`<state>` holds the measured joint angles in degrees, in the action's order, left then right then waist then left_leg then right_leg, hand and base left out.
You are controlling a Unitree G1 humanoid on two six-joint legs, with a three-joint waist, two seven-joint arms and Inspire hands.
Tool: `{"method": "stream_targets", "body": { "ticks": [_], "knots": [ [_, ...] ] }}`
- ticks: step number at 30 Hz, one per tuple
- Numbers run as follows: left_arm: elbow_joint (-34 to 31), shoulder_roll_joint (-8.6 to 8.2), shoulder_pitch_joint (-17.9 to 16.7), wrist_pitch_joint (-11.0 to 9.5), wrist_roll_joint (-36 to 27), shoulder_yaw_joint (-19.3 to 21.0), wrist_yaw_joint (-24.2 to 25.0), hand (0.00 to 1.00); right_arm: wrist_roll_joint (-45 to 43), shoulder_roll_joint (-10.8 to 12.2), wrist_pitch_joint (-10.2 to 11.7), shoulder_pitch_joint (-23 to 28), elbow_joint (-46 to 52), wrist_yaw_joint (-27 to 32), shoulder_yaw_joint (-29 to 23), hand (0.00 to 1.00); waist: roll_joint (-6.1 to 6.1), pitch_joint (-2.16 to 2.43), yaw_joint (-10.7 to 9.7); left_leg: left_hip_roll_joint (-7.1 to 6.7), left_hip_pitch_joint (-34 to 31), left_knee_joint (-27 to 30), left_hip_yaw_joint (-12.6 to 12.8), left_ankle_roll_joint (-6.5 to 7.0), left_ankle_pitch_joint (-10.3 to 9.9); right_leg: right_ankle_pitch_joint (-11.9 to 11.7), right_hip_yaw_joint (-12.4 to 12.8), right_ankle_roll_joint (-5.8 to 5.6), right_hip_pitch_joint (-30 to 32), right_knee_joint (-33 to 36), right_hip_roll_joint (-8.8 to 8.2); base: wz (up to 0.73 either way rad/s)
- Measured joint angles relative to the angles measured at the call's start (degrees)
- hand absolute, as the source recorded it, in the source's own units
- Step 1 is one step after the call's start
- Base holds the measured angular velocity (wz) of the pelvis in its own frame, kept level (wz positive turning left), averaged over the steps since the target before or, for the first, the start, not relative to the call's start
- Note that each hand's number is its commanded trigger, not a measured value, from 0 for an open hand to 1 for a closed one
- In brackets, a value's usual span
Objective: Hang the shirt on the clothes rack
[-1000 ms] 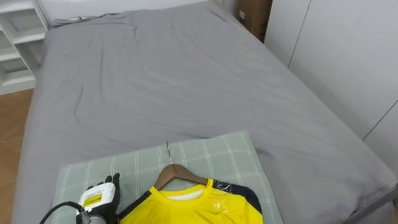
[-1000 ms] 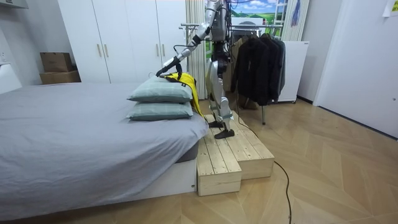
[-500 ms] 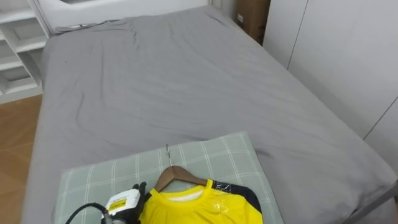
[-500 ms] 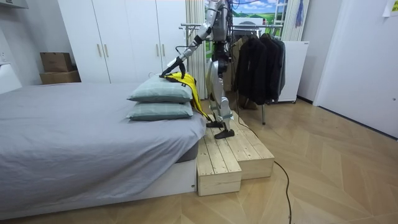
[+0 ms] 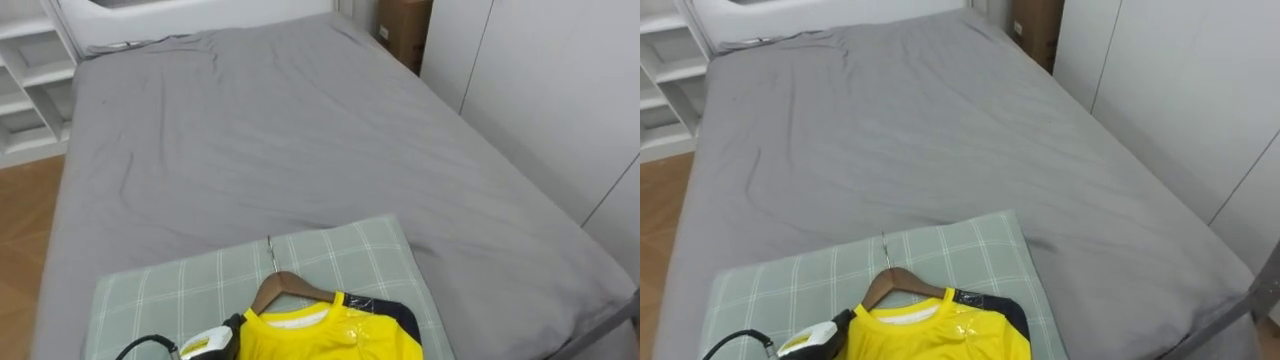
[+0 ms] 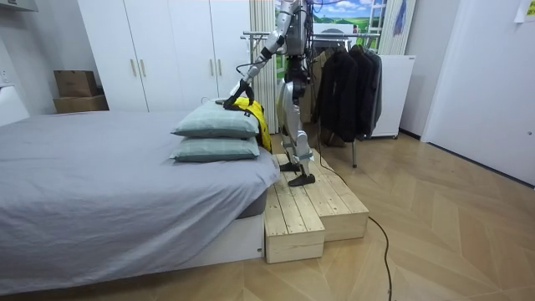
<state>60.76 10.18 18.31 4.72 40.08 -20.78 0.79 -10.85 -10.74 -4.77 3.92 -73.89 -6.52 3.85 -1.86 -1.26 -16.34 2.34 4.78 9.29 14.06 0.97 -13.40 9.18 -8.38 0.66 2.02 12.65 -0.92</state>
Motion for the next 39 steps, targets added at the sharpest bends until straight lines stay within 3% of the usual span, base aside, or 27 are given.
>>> {"method": "stream_targets", "body": {
  "ticks": [12, 13, 15, 19, 24, 31, 39],
  "knots": [
    [0.0, 0.33, -0.5, 0.0, 0.0, 0.0, 0.1, 0.0, 0.3, 0.0, -0.3, 0.5, 0.4, 0.0, -0.1, 0.0, -0.11, 0.1, -0.1, -0.01, 0.5, 0.0, 0.4, 0.0, 0.0, 0.0, 0.4, 0.0, 0.0, 0.1, 0.16, -0.01],
    [0.0, 0.33, -0.7, 0.0, 0.0, 0.4, 0.1, 0.56, 0.3, 0.0, -0.3, 0.3, 0.5, -0.1, -0.1, 0.0, -0.03, 0.16, 0.4, 0.0, 0.5, 0.0, 0.4, 0.0, 0.0, 0.0, 0.4, 0.0, -0.1, 0.2, 0.16, -0.07],
    [0.0, 0.34, -0.7, 0.0, 0.0, 0.7, 0.1, 1.0, 0.3, 0.0, -0.3, 0.3, 0.5, -0.2, -0.2, 0.0, 0.26, 0.35, 0.6, -0.02, 0.4, 0.0, 0.4, 0.0, 0.0, 0.0, 0.4, 0.02, -0.1, 0.2, 0.13, 0.0],
    [0.2, 0.38, -0.7, 0.0, -0.6, 3.1, 0.1, 1.0, 1.4, -0.1, -0.3, 0.4, 0.2, -0.5, -0.2, 0.0, 1.24, 0.78, 1.5, 0.02, 0.6, 0.0, 0.5, 0.0, 0.0, 0.0, 0.3, 0.06, -0.1, 0.1, 0.27, 0.0],
    [1.2, 0.3, -0.6, 0.0, -0.5, 6.9, -1.8, 1.0, 1.4, 0.1, -1.1, 0.7, 0.1, -0.6, -0.1, 0.0, 1.38, 0.96, 2.3, 0.07, 1.3, 0.0, 0.6, 0.0, 0.0, 0.0, 0.5, 0.05, -1.1, -0.2, 0.17, -0.01],
    [3.3, 0.39, -0.6, 0.0, -1.6, 8.3, -5.6, 1.0, 1.6, 0.1, -1.6, 0.6, -0.1, 0.6, 0.0, 0.0, 1.59, 0.83, 2.6, 0.08, 1.4, 0.0, 1.1, 0.0, 0.0, 0.0, 0.7, 0.05, -1.0, -0.1, 0.16, 0.0],
    [5.9, -0.42, -0.6, 0.2, -3.4, 8.3, -5.8, 1.0, 1.8, 0.1, -1.6, 0.6, 0.1, 1.1, 1.6, 0.0, 1.71, 0.77, 2.6, 0.15, 0.6, 0.0, 1.1, 0.0, 0.0, 0.0, 0.4, 0.05, -0.3, 0.0, 0.17, 0.01]
  ]
}}
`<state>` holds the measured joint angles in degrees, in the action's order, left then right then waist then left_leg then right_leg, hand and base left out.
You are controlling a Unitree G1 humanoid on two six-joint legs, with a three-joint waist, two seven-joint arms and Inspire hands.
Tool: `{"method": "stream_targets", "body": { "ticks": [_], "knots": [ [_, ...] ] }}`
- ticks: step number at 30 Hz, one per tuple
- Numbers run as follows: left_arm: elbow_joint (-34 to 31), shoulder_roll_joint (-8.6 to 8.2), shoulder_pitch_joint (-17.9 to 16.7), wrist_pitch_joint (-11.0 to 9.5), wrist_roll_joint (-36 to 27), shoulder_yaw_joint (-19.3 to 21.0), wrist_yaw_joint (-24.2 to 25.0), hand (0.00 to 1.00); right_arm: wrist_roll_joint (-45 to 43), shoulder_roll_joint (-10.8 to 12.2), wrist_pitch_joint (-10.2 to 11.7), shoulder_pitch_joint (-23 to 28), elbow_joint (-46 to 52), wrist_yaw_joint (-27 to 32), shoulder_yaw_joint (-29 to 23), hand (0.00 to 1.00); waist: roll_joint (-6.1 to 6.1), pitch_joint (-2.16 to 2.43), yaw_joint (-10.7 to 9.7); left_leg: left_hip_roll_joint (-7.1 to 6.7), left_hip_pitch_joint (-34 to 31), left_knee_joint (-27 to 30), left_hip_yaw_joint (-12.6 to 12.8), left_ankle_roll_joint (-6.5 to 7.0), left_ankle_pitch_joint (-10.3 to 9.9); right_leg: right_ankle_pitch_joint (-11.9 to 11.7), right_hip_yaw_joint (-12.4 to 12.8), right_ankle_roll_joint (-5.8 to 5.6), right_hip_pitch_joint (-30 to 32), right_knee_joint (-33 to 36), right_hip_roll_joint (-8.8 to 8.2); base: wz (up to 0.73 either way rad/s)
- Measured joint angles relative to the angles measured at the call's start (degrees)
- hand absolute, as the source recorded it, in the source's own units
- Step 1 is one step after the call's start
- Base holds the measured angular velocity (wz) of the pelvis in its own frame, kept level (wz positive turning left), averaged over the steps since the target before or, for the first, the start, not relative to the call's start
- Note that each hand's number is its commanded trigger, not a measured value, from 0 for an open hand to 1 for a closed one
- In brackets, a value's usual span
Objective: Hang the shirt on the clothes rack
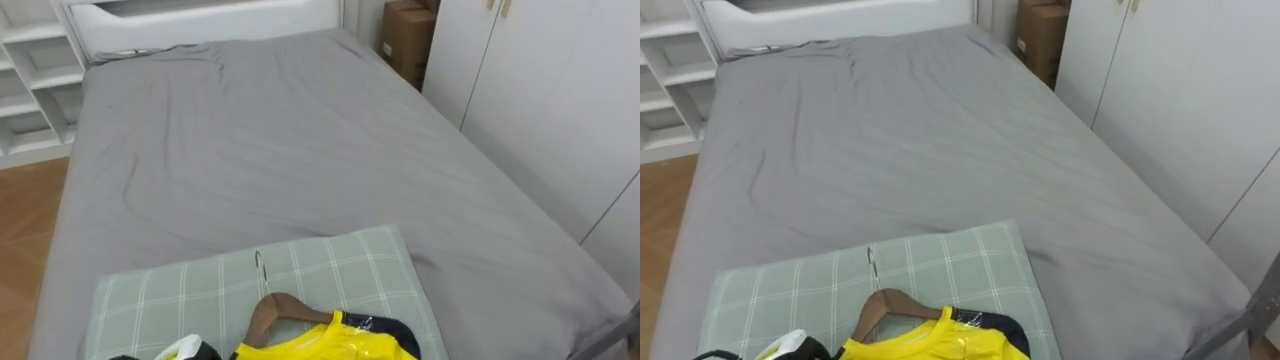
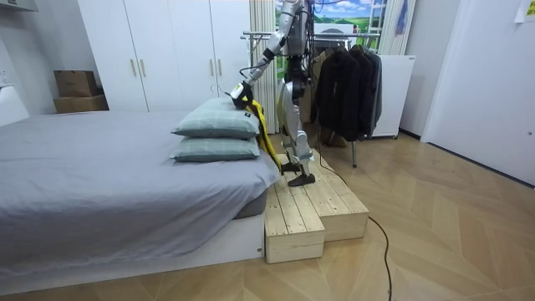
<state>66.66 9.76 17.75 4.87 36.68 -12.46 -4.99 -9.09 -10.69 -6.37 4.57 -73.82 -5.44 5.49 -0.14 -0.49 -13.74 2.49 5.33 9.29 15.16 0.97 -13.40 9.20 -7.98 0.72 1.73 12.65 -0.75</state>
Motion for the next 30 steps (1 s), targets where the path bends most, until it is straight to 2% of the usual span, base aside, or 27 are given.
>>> {"method": "stream_targets", "body": {
  "ticks": [12, 20, 27, 30],
  "knots": [
    [0.2, -0.08, 0.0, 0.0, 0.0, 0.5, 0.3, 1.0, -0.1, 0.0, 0.0, -0.1, 0.0, 1.1, 0.0, 0.0, 0.17, 0.11, 0.3, 0.01, 0.1, 0.0, 0.0, 0.0, 0.0, 0.0, 0.2, 0.03, 0.3, 0.0, 0.29, 0.0],
    [0.5, -0.09, -0.1, 0.0, -1.5, 0.5, 0.1, 1.0, 0.8, 0.0, 0.1, 0.0, 0.2, 1.7, -0.1, 0.0, -0.22, 0.2, 0.4, 0.1, 0.4, 0.0, 0.0, 0.0, 0.0, -0.1, 0.5, 0.09, 0.0, 0.0, 0.16, -0.01],
    [1.6, -0.21, -0.1, -0.3, -8.9, 0.5, -1.1, 1.0, 2.0, -0.1, 0.6, 0.0, 0.2, 1.5, -0.2, 0.0, -1.09, -0.12, -0.1, 0.07, 0.6, 0.0, -0.2, 0.0, 0.0, -0.1, 0.0, 0.08, -0.6, 0.0, -0.03, 0.03],
    [1.3, -0.39, -0.1, -0.3, -12.5, 0.5, -1.1, 1.0, 2.0, -0.1, 0.7, -0.2, 0.2, 1.5, -0.7, 0.0, -1.43, 0.04, -0.2, -0.04, 0.5, 0.1, -0.4, 0.0, 0.0, -0.1, 0.0, 0.06, -0.6, 0.0, -0.1, 0.0]
  ]
}}
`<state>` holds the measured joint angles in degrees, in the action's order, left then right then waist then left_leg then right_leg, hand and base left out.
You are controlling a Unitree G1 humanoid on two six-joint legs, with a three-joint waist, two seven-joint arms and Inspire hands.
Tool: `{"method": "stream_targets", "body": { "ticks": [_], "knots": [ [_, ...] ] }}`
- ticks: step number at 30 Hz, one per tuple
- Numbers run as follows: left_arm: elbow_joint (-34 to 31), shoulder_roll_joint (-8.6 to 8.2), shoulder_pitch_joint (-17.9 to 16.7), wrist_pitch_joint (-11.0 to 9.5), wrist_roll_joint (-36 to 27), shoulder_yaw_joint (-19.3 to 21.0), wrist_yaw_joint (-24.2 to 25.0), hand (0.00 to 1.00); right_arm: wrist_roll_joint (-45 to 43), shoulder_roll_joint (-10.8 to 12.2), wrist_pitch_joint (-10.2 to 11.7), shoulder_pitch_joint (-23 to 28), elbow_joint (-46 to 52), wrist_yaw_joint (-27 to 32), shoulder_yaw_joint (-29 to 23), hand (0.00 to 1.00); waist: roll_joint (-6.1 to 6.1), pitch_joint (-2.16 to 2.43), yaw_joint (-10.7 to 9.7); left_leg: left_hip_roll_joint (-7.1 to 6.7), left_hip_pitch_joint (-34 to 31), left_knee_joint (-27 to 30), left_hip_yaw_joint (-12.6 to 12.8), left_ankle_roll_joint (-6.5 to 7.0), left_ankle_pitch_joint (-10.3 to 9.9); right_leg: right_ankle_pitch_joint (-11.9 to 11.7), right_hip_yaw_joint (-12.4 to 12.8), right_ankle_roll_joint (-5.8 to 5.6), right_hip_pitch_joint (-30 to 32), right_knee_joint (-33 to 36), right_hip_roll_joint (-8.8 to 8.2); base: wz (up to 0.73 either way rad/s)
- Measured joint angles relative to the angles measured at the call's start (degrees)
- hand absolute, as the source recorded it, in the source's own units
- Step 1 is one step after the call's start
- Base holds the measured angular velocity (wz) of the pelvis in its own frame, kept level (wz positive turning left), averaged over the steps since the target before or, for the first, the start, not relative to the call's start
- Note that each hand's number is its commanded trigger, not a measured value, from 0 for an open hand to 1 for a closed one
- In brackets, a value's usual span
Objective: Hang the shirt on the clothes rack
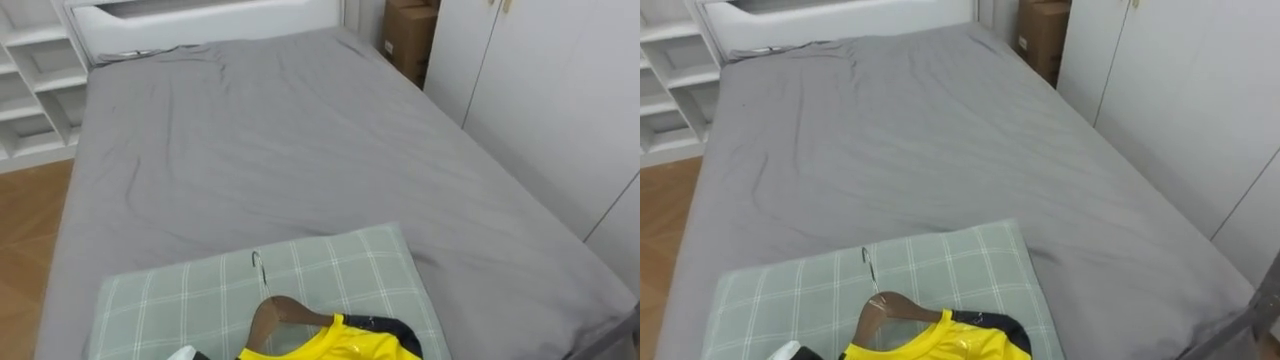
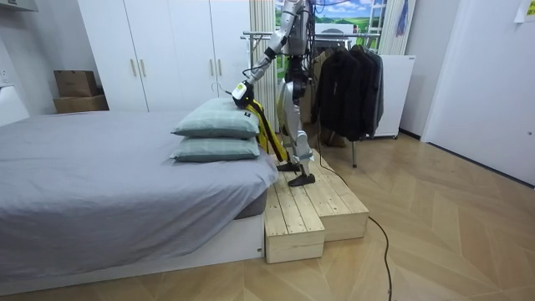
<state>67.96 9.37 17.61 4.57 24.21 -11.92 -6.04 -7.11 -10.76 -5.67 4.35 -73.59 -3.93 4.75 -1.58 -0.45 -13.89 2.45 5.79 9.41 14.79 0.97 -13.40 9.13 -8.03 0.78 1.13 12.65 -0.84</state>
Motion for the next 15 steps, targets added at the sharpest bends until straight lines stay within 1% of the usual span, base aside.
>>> {"method": "stream_targets", "body": {
  "ticks": [2, 5, 6, 8, 9, 10, 12, 15],
  "knots": [
    [-0.2, 0.01, 0.0, 0.0, -0.6, 0.1, 0.0, 1.0, 0.0, 0.0, 0.1, -0.3, -0.1, 0.0, -0.6, 0.0, -0.22, 0.14, -0.1, 0.0, -0.1, 0.0, -0.2, 0.0, 0.0, 0.0, 0.0, 0.0, 0.0, 0.0, -0.01, 0.02],
    [-2.9, 0.04, 0.0, -0.1, -2.5, 0.6, 0.0, 1.0, 0.0, -0.1, 0.6, -0.4, -0.2, 0.1, -1.1, 0.0, -0.43, 0.12, 0.2, -0.09, -0.2, 0.1, -0.7, 0.0, 0.0, 0.0, 0.0, -0.05, 0.2, 0.0, -0.01, 0.02],
    [-4.4, 0.15, 0.0, -0.1, -3.7, 0.7, 0.0, 1.0, -0.1, -0.1, 0.7, -0.6, -0.1, 0.1, -1.3, 0.0, -0.6, 0.24, 0.4, -0.09, -0.3, 0.1, -0.7, 0.01, 0.0, 0.0, 0.0, -0.04, 0.4, 0.0, 0.01, 0.0],
    [-9.3, 0.25, 0.0, 0.0, -4.6, 1.8, 0.0, 1.0, 0.0, -0.1, 0.9, -0.7, -0.1, 0.2, -1.7, 0.0, -0.73, 0.27, 1.4, -0.14, -0.5, 0.1, -0.7, 0.01, 0.0, 0.0, -0.1, -0.06, 0.7, 0.0, 0.03, 0.0],
    [-13.2, 0.47, 0.0, -0.1, -6.2, 2.4, -0.1, 1.0, 0.0, -0.1, 1.0, -0.8, -0.2, 0.2, -1.7, 0.0, -0.72, 0.27, 1.9, -0.12, -0.5, 0.1, -0.7, 0.01, 0.0, -0.1, -0.3, -0.05, 0.7, 0.0, 0.04, 0.04],
    [-15.8, 0.82, 0.0, -0.9, -7.8, 2.5, -0.5, 1.0, 0.1, -0.3, 1.2, -1.0, -0.2, 0.2, -1.7, 0.0, -0.8, 0.25, 2.0, -0.09, -0.3, 0.1, -0.9, 0.01, 0.0, -0.1, -0.6, -0.05, 0.4, -0.1, 0.07, 0.03],
    [-17.9, 0.88, 0.1, -1.6, -9.2, 2.6, -1.3, 1.0, 0.6, -0.4, 1.9, -1.2, -0.2, 0.3, -1.7, 0.0, -1.0, 0.37, 1.9, -0.03, 0.0, 0.0, -1.0, 0.01, 0.0, -0.1, -0.7, -0.06, -0.1, -0.2, 0.07, 0.0],
    [-21.5, 1.03, 0.2, -1.4, -11.2, 2.5, -1.4, 1.0, 2.4, -0.3, 2.5, -1.7, 0.1, 0.3, -1.6, 0.0, -1.17, 0.39, 1.8, 0.02, 0.3, 0.0, -1.0, 0.01, 0.0, -0.1, -0.7, -0.06, -0.2, -0.1, 0.18, 0.0]
  ]
}}
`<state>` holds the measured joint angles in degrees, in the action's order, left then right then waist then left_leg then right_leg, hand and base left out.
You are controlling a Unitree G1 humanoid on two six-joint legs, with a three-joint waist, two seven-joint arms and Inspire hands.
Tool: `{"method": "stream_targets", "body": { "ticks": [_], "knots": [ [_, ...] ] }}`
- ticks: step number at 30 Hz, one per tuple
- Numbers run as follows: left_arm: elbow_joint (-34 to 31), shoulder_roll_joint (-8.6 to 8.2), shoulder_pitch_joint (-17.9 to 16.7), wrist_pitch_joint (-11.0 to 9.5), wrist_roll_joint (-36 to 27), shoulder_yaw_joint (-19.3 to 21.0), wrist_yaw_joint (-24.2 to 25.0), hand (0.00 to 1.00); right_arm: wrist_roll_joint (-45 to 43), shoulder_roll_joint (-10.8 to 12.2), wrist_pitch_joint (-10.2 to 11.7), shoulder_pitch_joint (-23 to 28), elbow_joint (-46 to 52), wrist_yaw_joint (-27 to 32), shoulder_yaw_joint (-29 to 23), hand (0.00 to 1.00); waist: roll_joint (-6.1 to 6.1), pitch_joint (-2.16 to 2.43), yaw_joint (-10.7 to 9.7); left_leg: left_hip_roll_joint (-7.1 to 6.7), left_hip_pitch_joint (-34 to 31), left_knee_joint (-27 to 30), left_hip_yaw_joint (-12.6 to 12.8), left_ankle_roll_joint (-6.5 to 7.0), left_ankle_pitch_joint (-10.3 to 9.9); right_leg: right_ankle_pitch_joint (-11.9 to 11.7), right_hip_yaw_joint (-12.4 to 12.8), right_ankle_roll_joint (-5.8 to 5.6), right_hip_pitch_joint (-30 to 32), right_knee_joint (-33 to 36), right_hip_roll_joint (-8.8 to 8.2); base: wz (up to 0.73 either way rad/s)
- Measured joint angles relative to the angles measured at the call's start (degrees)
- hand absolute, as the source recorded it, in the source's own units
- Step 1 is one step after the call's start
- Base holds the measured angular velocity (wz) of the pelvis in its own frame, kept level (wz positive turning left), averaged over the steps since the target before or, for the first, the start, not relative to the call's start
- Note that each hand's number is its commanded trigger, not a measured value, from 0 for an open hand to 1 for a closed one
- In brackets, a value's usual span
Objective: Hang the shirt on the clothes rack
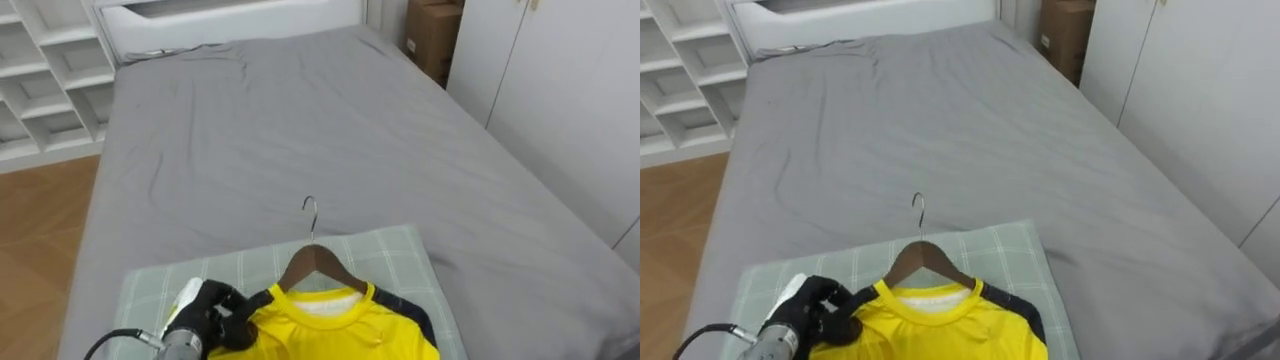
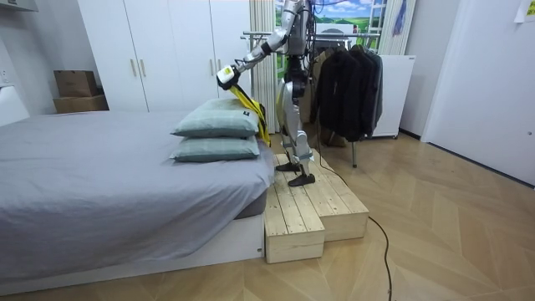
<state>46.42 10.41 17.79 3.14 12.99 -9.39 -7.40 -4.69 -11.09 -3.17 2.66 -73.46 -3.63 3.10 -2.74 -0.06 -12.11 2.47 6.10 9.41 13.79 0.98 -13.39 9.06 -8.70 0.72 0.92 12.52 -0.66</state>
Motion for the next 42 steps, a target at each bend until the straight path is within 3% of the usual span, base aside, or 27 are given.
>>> {"method": "stream_targets", "body": {
  "ticks": [7, 11, 18, 26, 36, 42],
  "knots": [
    [-7.2, 2.3, 0.0, -0.1, -8.4, 0.0, 0.1, 1.0, 1.8, -0.3, 0.0, 0.0, -0.1, 0.3, 0.0, 0.0, -0.67, -0.59, 0.0, -0.04, 0.5, -0.2, -0.3, 0.0, 0.0, 0.0, 0.0, -0.01, -0.9, -0.1, -0.19, 0.01],
    [-9.6, 2.53, 0.0, -0.1, -9.0, 0.0, 0.5, 1.0, 2.4, -0.4, 0.0, 0.1, -0.4, 0.4, 0.0, 0.0, -0.87, -0.7, 0.2, -0.09, 0.5, 0.0, -0.6, 0.0, 0.0, -0.1, -0.1, -0.11, -1.2, -0.8, -0.17, 0.04],
    [-14.5, 4.02, 0.0, -0.4, -9.1, 0.0, 1.5, 1.0, 2.9, -0.5, 0.2, 0.0, -1.7, 0.4, -0.6, 0.0, -0.93, -0.71, -0.1, -0.07, 0.5, 0.0, -0.6, 0.0, 0.0, -0.2, 0.0, -0.13, -1.2, -0.8, -0.01, 0.0],
    [-16.0, 4.56, 0.0, -0.8, -9.1, 0.1, 1.7, 1.0, 3.2, -0.5, 0.7, 0.0, -2.7, 0.0, -2.2, 0.0, -0.93, -0.71, -0.3, -0.11, 0.4, 0.0, -0.7, 0.0, 0.0, -0.2, -0.1, -0.13, -1.0, -0.7, 0.07, 0.0],
    [-22.8, 6.0, 0.0, -1.1, -9.1, 0.3, 1.7, 1.0, 3.3, -0.5, 0.7, 0.0, -2.6, 2.4, -4.4, 0.0, -0.81, -0.66, -0.2, -0.17, 0.4, 0.1, -0.8, 0.01, 0.0, -0.1, -0.2, -0.15, -0.9, -0.6, -0.1, 0.0],
    [-24.8, 6.53, 0.0, -1.1, -8.4, 0.3, 1.7, 1.0, 1.3, -2.0, 0.7, -0.3, -2.6, 4.0, -4.9, 0.0, -0.51, -0.45, 0.6, -0.25, 0.4, 0.0, -0.5, 0.01, 0.0, -0.1, 0.1, -0.21, -0.7, 0.1, -0.04, -0.03]
  ]
}}
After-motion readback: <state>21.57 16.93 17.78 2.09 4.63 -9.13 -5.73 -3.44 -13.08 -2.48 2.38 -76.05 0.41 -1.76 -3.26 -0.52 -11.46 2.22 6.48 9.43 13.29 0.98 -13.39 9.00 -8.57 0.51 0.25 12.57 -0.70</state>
